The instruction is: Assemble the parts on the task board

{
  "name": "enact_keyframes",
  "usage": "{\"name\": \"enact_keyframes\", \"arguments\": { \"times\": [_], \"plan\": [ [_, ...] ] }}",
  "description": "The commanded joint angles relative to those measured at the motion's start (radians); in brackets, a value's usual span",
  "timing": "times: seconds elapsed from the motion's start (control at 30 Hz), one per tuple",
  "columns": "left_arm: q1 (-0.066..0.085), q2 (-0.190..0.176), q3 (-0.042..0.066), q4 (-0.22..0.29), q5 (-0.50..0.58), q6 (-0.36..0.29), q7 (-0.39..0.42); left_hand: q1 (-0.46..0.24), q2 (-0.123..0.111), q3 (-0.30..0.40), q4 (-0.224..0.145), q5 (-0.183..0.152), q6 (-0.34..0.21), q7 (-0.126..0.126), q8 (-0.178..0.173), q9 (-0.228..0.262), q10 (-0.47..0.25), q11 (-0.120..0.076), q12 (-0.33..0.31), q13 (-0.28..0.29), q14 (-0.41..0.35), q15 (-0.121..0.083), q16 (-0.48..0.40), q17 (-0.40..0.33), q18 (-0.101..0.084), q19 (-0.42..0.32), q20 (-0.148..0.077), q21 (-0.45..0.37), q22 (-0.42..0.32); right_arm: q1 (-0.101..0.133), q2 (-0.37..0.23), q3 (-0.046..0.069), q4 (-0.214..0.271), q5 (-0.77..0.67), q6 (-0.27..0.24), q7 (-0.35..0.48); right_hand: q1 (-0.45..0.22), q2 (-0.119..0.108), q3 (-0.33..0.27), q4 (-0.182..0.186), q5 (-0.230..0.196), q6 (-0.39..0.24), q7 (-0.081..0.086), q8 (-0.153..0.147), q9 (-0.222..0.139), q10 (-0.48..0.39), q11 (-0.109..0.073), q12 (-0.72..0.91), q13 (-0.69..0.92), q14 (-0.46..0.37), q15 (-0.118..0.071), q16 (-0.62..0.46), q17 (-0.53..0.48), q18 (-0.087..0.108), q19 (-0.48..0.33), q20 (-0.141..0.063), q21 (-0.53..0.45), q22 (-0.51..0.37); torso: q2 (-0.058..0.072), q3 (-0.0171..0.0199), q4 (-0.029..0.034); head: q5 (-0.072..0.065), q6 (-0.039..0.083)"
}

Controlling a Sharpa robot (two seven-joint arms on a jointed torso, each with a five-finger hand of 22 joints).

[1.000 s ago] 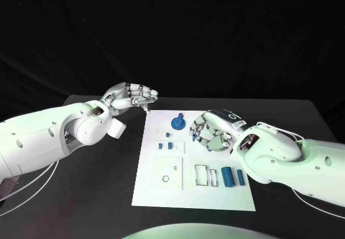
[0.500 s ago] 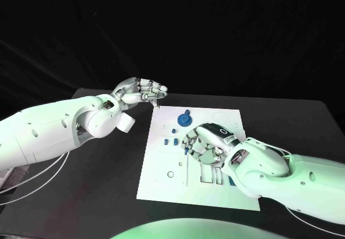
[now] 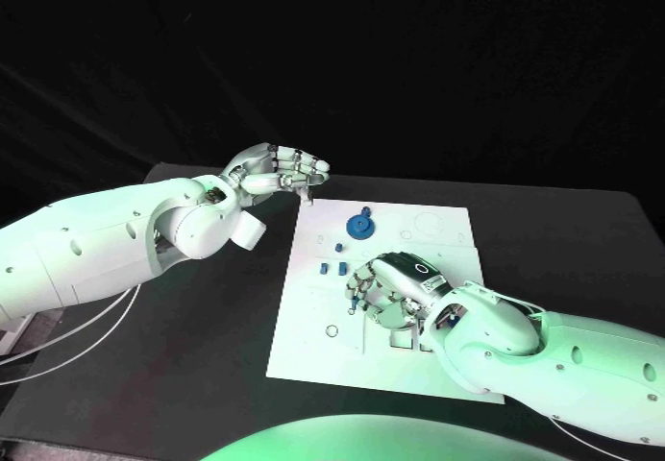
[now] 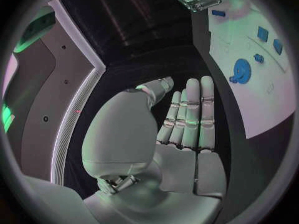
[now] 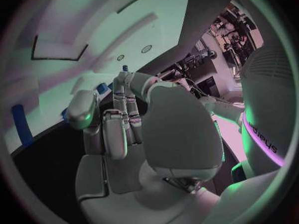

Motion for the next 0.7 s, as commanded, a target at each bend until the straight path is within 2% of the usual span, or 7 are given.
{"name": "enact_keyframes", "arguments": {
  "times": [0.03, 0.17, 0.27, 0.7],
  "plan": [
    [0.001, 0.003, 0.000, 0.001, 0.000, 0.018, 0.002, 0.005, 0.002, -0.003, 0.000, 0.001, -0.010, 0.027, 0.003, -0.001, -0.004, -0.001, 0.005, -0.001, -0.003, 0.006, -0.005, -0.001, 0.013, 0.002, 0.001, -0.005, -0.001, -0.005, 0.007, 0.000, -0.008, -0.049, -0.011, -0.009, -0.007, 0.004, 0.004, -0.003, -0.004, 0.002, 0.003, 0.002, 0.002, 0.033, -0.027, 0.000, 0.002, 0.061, -0.005, 0.005, 0.025, -0.012, 0.000, -0.004, 0.004, 0.001, 0.000, 0.0001, 0.0000, 0.002, -0.003],
    [0.001, 0.003, 0.000, 0.001, 0.000, 0.018, 0.002, 0.005, 0.001, -0.004, 0.000, 0.001, -0.010, 0.027, 0.004, -0.002, -0.006, -0.001, 0.005, -0.001, -0.004, 0.006, -0.005, -0.001, 0.013, 0.002, 0.002, -0.005, -0.001, -0.009, 0.013, 0.000, -0.015, -0.054, -0.009, -0.012, -0.008, 0.005, 0.003, -0.003, -0.006, 0.003, 0.003, 0.002, 0.002, 0.033, -0.027, 0.000, 0.002, 0.061, -0.005, 0.005, 0.025, -0.012, -0.001, -0.004, 0.003, 0.000, 0.000, -0.0010, -0.0001, 0.002, -0.004],
    [0.001, 0.003, 0.000, 0.002, 0.000, 0.018, 0.001, 0.005, 0.001, -0.004, 0.000, 0.001, -0.010, 0.027, 0.004, -0.002, -0.006, -0.001, 0.005, -0.001, -0.004, 0.006, -0.005, -0.001, 0.013, 0.002, 0.002, -0.005, -0.001, -0.012, 0.017, -0.001, -0.019, -0.058, -0.009, -0.012, -0.008, 0.005, 0.003, -0.003, -0.006, 0.003, 0.003, 0.002, 0.002, 0.033, -0.027, 0.000, 0.002, 0.061, -0.005, 0.005, 0.025, -0.012, -0.001, -0.004, 0.003, 0.000, -0.001, -0.0004, 0.0015, 0.003, -0.007],
    [0.001, 0.001, 0.000, 0.002, 0.000, 0.017, 0.000, 0.006, 0.001, -0.004, 0.000, 0.002, -0.011, 0.027, 0.004, -0.002, -0.006, -0.001, 0.006, -0.001, -0.004, 0.006, -0.005, -0.001, 0.013, 0.002, 0.002, -0.005, -0.001, -0.017, 0.022, -0.001, -0.023, -0.063, -0.004, -0.012, -0.010, 0.005, 0.003, -0.003, -0.009, 0.002, 0.003, 0.002, 0.002, 0.033, -0.027, -0.001, 0.003, 0.061, -0.005, 0.005, 0.025, -0.012, -0.002, -0.004, 0.001, -0.001, -0.002, -0.0009, 0.0006, 0.005, -0.009]
  ]
}}
